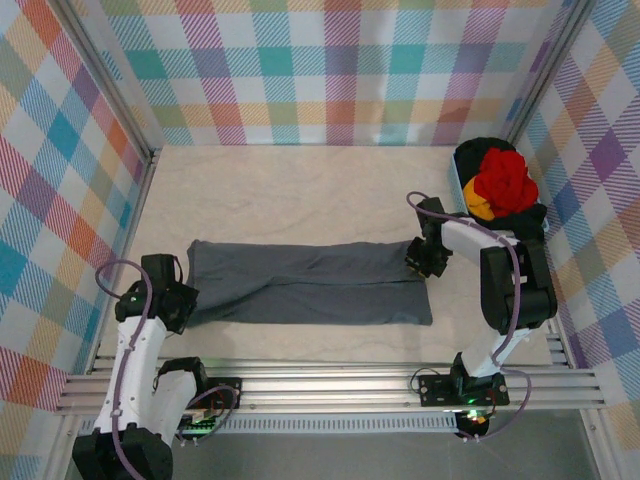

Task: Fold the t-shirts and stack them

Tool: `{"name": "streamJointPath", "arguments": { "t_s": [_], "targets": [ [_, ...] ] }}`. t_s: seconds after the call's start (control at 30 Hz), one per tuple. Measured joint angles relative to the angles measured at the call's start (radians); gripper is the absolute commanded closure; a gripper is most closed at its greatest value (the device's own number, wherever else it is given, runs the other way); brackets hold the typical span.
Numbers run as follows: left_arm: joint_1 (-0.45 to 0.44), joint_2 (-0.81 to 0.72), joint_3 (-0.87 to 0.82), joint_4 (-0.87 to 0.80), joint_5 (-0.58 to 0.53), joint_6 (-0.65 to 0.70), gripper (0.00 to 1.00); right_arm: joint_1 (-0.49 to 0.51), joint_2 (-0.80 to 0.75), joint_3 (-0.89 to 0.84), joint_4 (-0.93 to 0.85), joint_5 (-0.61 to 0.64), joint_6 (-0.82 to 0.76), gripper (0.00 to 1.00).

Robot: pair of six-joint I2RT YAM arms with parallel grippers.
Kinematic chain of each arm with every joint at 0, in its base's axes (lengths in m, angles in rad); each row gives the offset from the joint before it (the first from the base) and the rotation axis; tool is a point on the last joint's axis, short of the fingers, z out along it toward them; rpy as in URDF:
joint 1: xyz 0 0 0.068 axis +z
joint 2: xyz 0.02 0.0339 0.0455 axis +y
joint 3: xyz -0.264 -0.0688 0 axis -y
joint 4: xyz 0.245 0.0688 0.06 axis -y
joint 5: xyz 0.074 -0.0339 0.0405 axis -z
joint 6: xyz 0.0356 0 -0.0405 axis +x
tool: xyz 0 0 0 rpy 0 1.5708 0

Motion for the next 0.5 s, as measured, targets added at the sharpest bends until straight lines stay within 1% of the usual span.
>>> {"name": "streamJointPath", "arguments": {
  "t_s": [0.13, 0.27, 0.37, 0.5],
  "targets": [
    [-0.006, -0.012, 0.021, -0.021, -0.036, -0.013, 1.00, 0.000, 0.000, 0.001, -0.010, 0.006, 0.000, 0.82],
    [-0.006, -0.003, -0.006, -0.010, -0.055, -0.019, 1.00, 0.000, 0.000, 0.012, -0.018, 0.006, 0.000, 0.82],
    [-0.006, 0.059, -0.026, 0.021, -0.069, -0.020, 1.00, 0.001, -0.002, 0.015, -0.018, 0.006, 0.000, 0.82],
    [-0.006, 0.216, -0.026, 0.091, -0.100, -0.008, 1.00, 0.002, -0.005, 0.015, -0.026, 0.007, -0.001, 0.82]
  ]
}}
